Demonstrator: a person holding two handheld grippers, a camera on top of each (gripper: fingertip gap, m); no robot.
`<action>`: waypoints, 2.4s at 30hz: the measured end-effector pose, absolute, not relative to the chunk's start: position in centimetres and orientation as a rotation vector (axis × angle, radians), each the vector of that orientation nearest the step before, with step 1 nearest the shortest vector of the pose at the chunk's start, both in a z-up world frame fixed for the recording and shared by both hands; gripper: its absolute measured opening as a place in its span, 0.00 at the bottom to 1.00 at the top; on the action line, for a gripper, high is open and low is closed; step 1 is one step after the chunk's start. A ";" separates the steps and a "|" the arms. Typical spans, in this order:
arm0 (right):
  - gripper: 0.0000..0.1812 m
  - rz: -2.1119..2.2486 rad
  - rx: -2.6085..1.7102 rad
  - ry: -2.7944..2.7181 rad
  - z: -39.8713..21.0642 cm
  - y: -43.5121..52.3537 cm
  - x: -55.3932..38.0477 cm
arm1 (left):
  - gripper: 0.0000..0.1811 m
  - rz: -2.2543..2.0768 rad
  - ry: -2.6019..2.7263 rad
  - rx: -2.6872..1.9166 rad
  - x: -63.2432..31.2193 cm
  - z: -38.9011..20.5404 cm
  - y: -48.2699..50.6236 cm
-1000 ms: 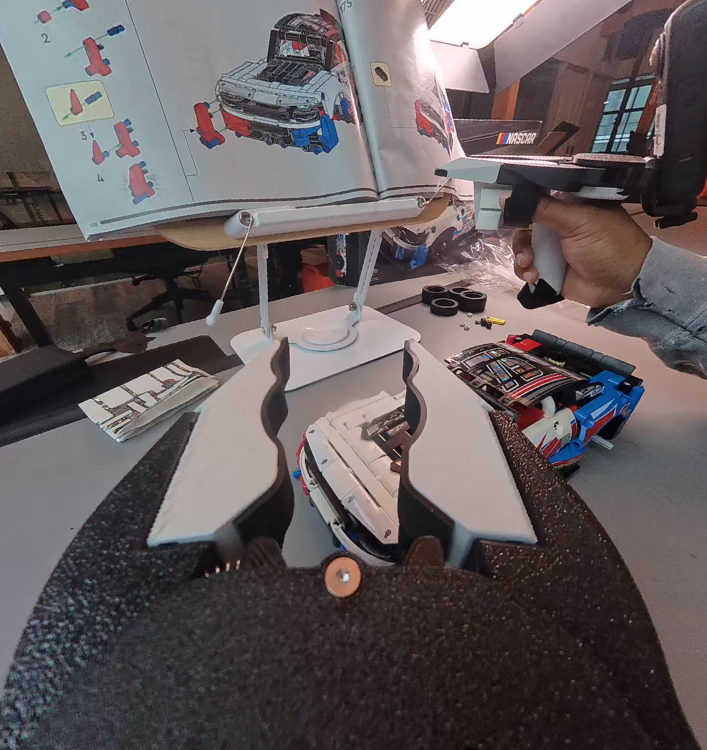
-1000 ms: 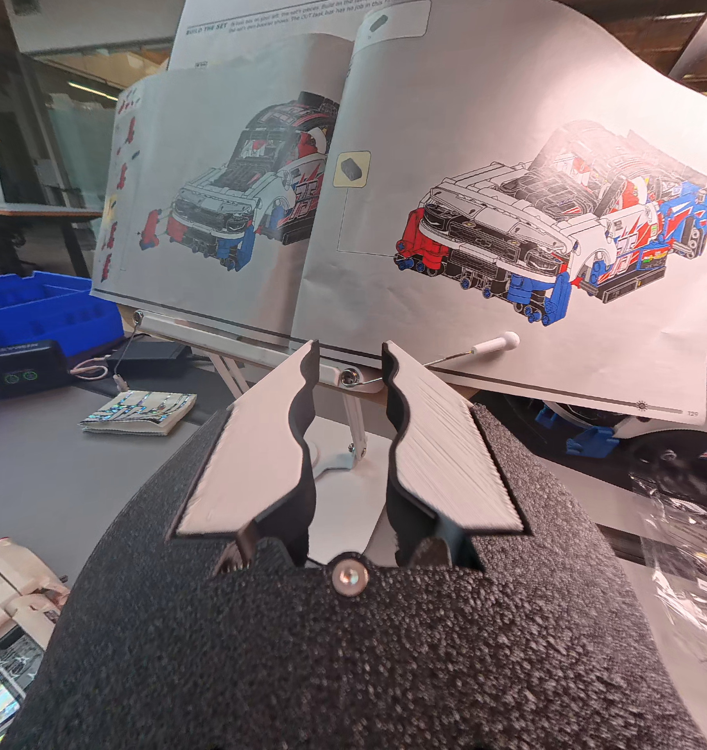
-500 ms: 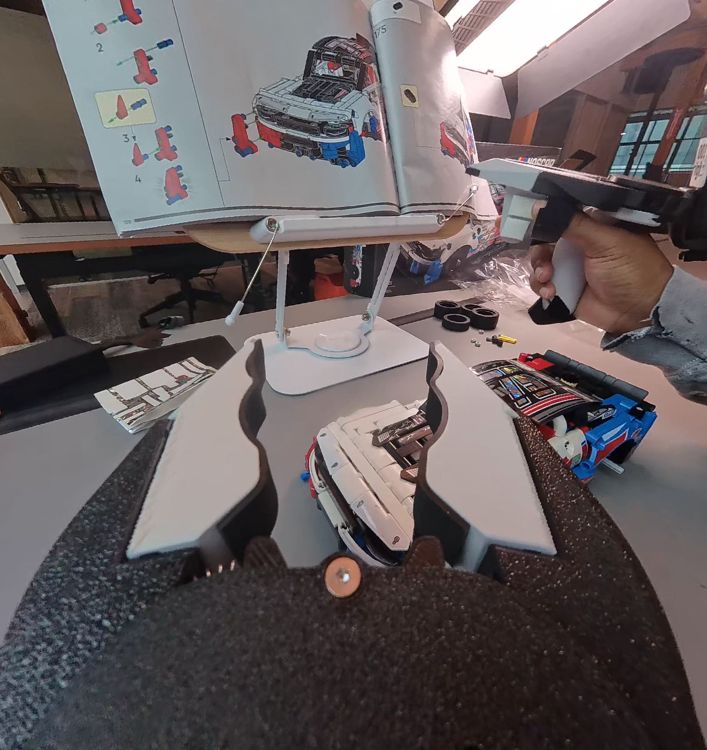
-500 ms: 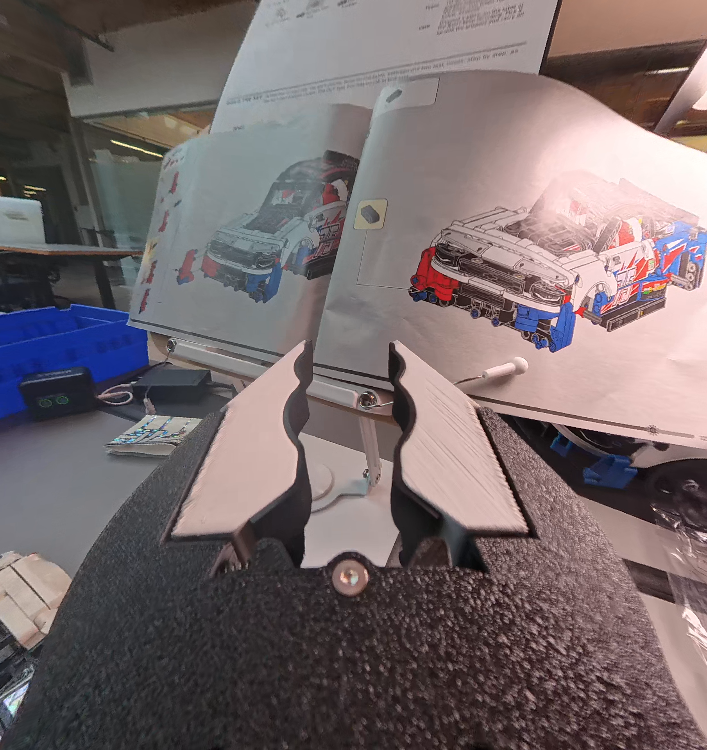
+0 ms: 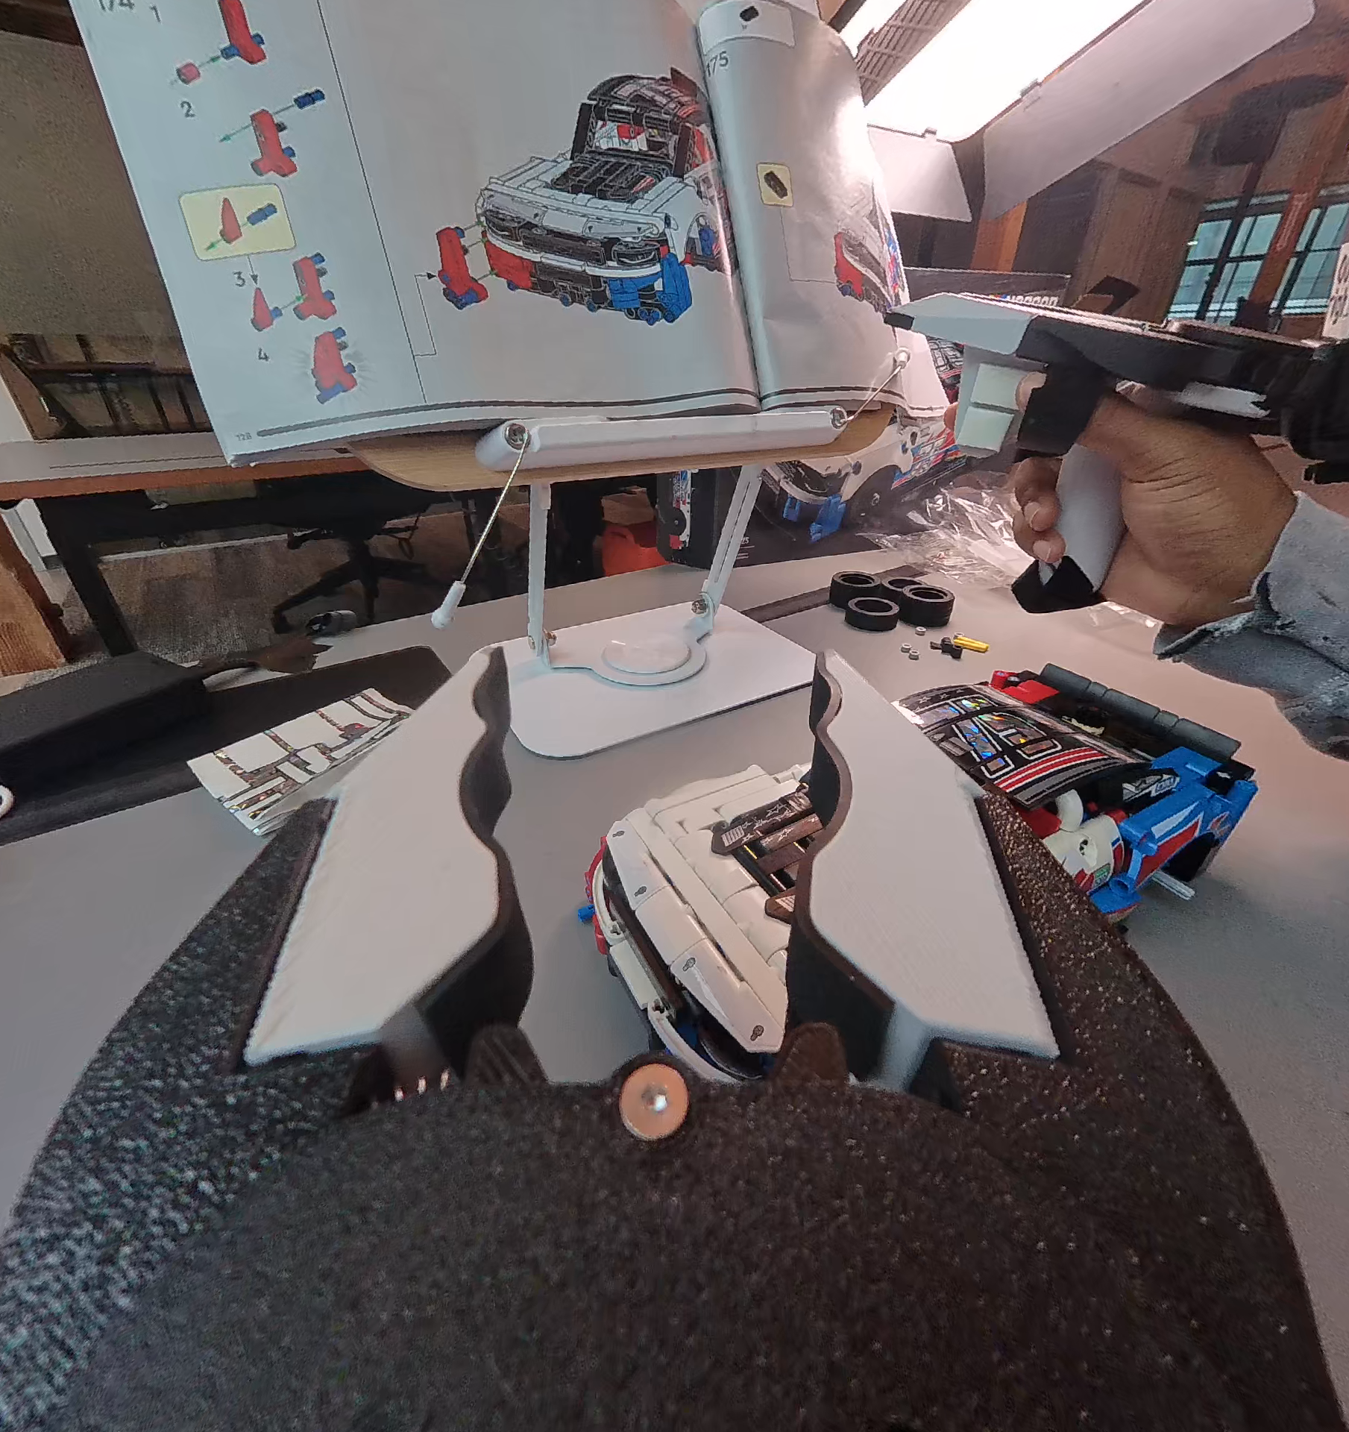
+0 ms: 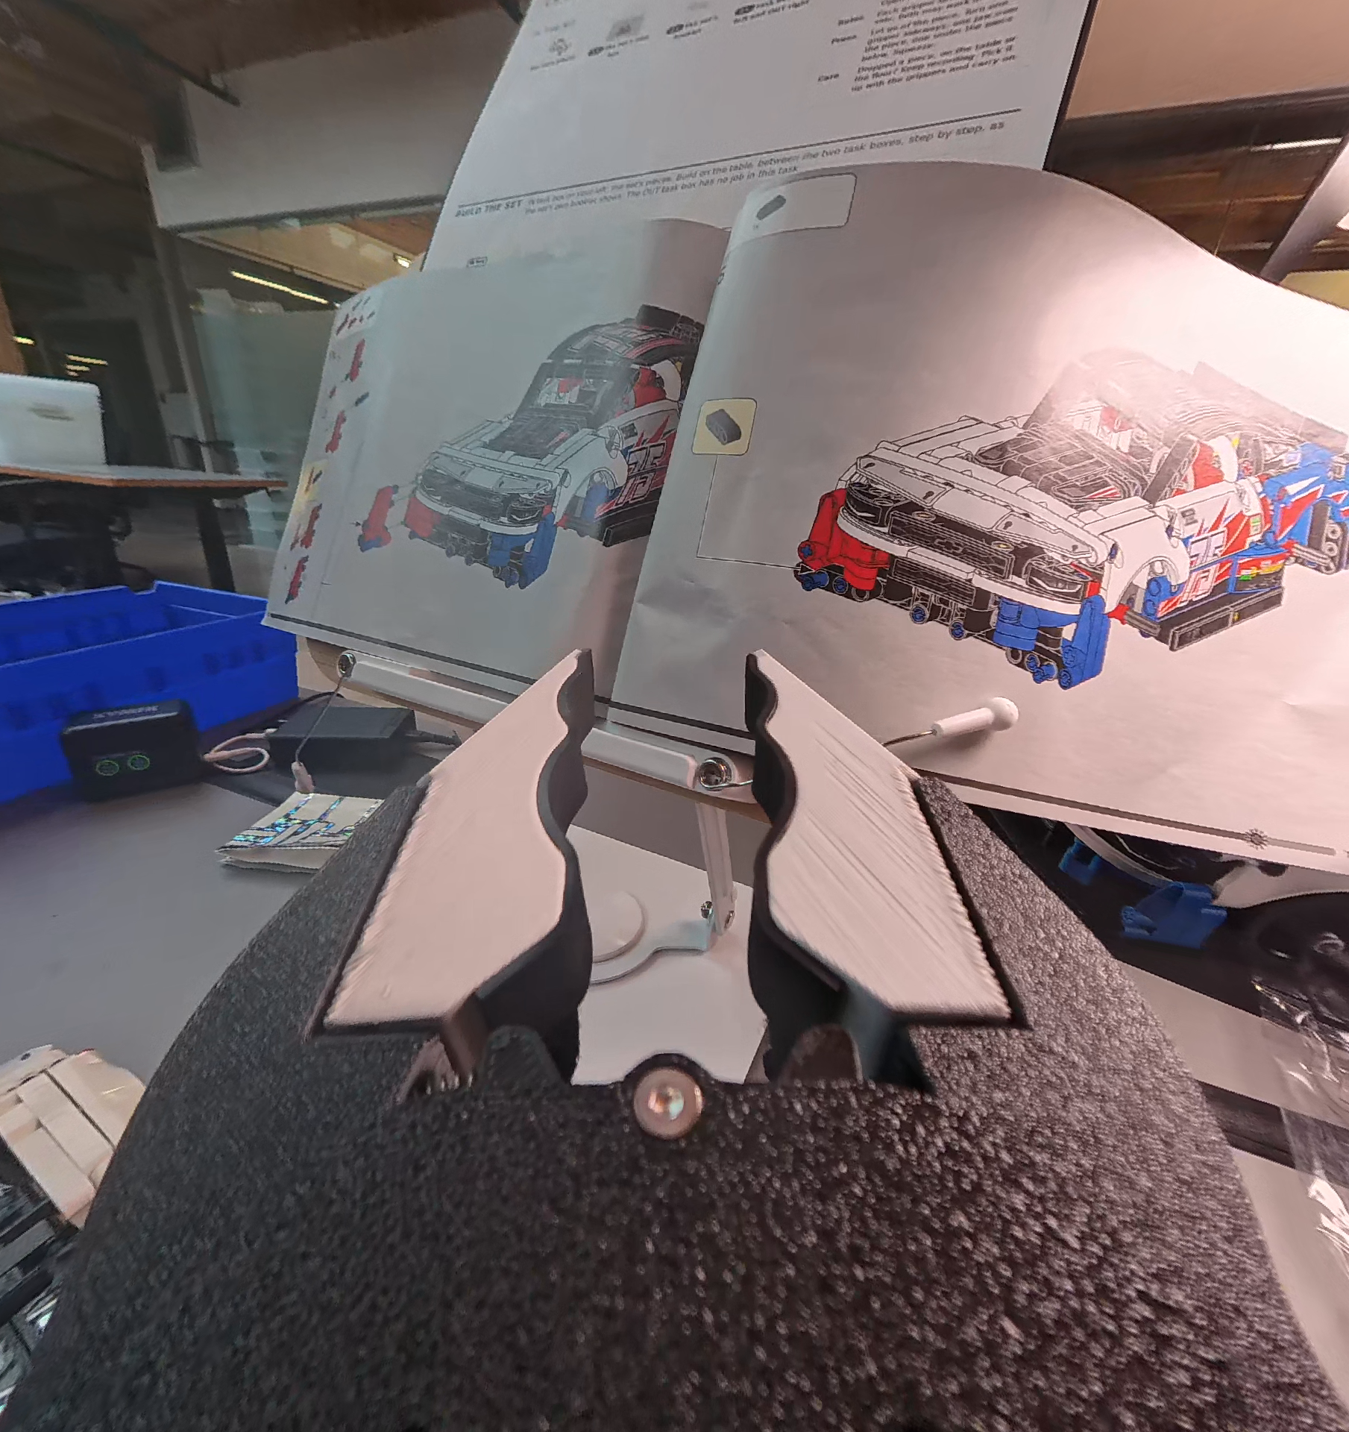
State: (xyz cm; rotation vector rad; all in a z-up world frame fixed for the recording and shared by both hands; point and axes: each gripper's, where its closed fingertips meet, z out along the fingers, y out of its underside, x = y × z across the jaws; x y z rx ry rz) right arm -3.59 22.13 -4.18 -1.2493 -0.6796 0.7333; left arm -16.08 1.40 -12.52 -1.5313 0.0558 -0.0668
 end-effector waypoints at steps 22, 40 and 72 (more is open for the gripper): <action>0.06 0.781 -1.260 -0.724 -4.4 21.6 -3.8 | 0.41 -0.041 0.085 -1.562 -15.4 -13.3 1.6; 0.00 0.760 -1.244 -0.712 -4.3 21.7 -3.6 | 0.41 -0.038 0.088 -1.561 -15.3 -13.2 1.5; 0.02 0.518 -1.177 -0.746 7.5 29.0 -9.5 | 0.38 0.007 0.093 -1.593 -15.7 -14.1 1.9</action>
